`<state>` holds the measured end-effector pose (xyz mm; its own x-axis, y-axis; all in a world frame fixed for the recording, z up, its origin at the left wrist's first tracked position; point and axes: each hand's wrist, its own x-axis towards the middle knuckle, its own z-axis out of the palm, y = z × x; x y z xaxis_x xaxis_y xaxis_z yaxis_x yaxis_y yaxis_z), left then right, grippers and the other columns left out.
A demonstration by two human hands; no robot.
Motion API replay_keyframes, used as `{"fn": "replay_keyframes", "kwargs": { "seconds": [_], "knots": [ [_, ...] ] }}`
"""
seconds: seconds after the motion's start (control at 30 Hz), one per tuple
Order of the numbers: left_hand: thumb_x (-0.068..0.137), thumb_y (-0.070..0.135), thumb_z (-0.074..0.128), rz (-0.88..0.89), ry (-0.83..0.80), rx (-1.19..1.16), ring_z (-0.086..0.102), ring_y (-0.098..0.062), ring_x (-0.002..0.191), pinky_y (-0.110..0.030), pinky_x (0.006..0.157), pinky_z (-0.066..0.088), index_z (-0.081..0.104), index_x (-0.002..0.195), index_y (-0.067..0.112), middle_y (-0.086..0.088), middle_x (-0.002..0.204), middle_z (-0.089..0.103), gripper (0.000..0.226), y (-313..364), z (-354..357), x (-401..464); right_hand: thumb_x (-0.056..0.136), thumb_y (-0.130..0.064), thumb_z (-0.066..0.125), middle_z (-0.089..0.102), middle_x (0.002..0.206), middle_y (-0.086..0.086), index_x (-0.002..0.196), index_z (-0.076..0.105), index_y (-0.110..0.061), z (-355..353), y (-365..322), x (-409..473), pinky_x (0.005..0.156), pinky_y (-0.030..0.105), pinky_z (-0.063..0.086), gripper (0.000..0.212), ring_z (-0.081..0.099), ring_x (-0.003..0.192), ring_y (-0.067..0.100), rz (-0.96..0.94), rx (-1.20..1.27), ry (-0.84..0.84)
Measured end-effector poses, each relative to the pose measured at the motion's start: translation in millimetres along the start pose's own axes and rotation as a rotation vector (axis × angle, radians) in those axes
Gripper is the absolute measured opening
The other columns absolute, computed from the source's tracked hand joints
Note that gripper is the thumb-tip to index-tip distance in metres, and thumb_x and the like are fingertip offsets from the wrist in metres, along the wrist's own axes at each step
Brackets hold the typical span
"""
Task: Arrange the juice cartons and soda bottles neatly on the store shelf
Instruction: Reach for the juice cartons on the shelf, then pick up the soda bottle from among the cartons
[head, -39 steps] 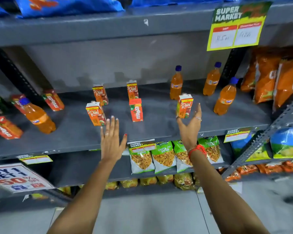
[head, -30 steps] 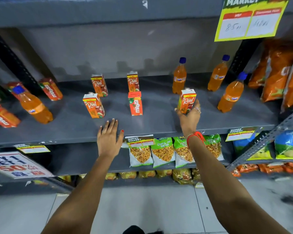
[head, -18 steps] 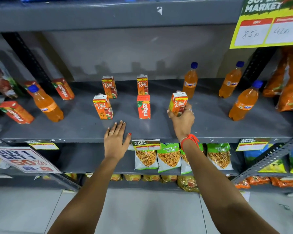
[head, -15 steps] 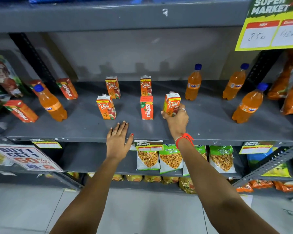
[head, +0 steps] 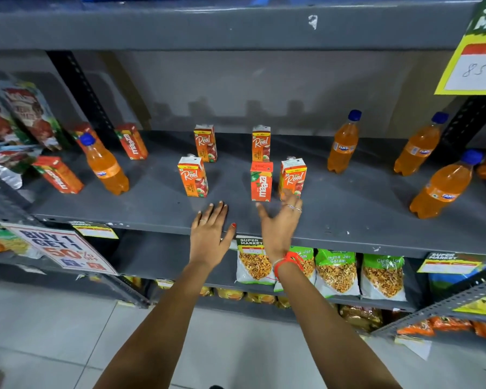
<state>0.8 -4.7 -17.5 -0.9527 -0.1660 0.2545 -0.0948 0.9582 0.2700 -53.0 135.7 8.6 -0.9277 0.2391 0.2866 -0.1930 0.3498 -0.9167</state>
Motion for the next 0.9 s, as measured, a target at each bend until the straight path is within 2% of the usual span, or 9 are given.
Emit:
{"fn": "replay_keyframes", "kwargs": {
  "seconds": [0.1,0.17,0.27,0.4,0.53,0.67,0.8,0.9],
  "knots": [
    [0.084,0.054,0.016,0.007,-0.034,-0.014,0.025,-0.023,0.141,-0.043,0.116,0.016,0.033,0.140,0.014,-0.005,0.150,0.035,0.070,-0.2,-3.5,1.8,0.071,-0.023,0.078,0.047,0.126,0.015,0.129,0.040,-0.006,19.9,-13.4,5.6,0.100,0.030,0.036,0.071,0.045,0.117,0.028,-0.015,-0.005,-0.053],
    [0.083,0.056,0.014,0.012,-0.052,-0.032,0.022,-0.021,0.142,-0.041,0.116,0.014,0.031,0.141,0.014,-0.004,0.152,0.032,0.073,-0.7,-6.5,2.5,0.073,-0.022,0.076,0.043,0.131,0.019,0.132,0.035,-0.002,31.3,-21.0,9.7,0.102,0.031,0.031,0.075,0.041,0.123,0.033,0.007,-0.023,-0.033],
    [0.083,0.056,0.013,-0.002,-0.050,-0.025,0.018,-0.020,0.144,-0.039,0.117,0.010,0.029,0.141,0.013,-0.005,0.153,0.029,0.074,-8.0,-9.6,-0.8,0.078,-0.022,0.071,0.041,0.134,0.020,0.134,0.033,-0.003,42.2,-27.0,14.1,0.102,0.036,0.034,0.070,0.039,0.125,0.036,0.063,-0.080,0.033],
    [0.082,0.058,0.011,-0.101,-0.031,-0.038,0.012,-0.018,0.145,-0.037,0.117,-0.001,0.027,0.142,0.012,-0.004,0.154,0.025,0.078,-31.2,-16.6,-6.8,0.079,-0.020,0.070,0.045,0.128,0.020,0.128,0.041,-0.003,45.4,-22.3,13.0,0.097,0.041,0.041,0.059,0.045,0.120,0.037,0.007,-0.119,0.097],
    [0.081,0.060,0.010,-0.170,-0.010,-0.017,0.012,-0.018,0.145,-0.042,0.117,-0.003,0.025,0.143,0.011,-0.005,0.154,0.025,0.081,-76.5,-32.9,-15.2,0.072,-0.022,0.072,0.049,0.121,0.017,0.120,0.048,-0.005,44.8,-18.6,-0.1,0.090,0.040,0.045,0.056,0.052,0.108,0.036,0.003,-0.074,0.117],
    [0.080,0.060,0.013,-0.242,0.025,-0.012,0.014,-0.022,0.144,-0.045,0.117,0.000,0.027,0.142,0.008,-0.009,0.153,0.027,0.082,-134.7,-52.3,-16.9,0.068,-0.023,0.075,0.054,0.109,0.014,0.114,0.053,-0.007,54.5,-24.8,-28.8,0.079,0.020,0.036,0.054,0.054,0.098,0.027,-0.011,-0.047,0.053],
    [0.080,0.061,0.015,-0.248,0.042,0.018,0.017,-0.024,0.144,-0.049,0.116,0.002,0.028,0.141,0.008,-0.010,0.153,0.028,0.082,-186.2,-71.0,-8.8,0.068,-0.030,0.077,0.056,0.102,0.010,0.109,0.057,-0.010,85.0,-46.4,-53.5,0.080,0.030,0.043,0.051,0.056,0.093,0.025,-0.014,-0.098,-0.060],
    [0.079,0.060,0.015,-0.273,0.067,0.021,0.021,-0.025,0.143,-0.051,0.116,0.003,0.031,0.141,0.007,-0.011,0.151,0.031,0.083,-215.4,-79.4,-3.4,0.067,-0.032,0.078,0.059,0.100,0.008,0.113,0.058,-0.012,120.4,-64.9,-68.9,0.080,0.030,0.044,0.054,0.058,0.092,0.023,-0.027,-0.074,-0.151]
  ]
}}
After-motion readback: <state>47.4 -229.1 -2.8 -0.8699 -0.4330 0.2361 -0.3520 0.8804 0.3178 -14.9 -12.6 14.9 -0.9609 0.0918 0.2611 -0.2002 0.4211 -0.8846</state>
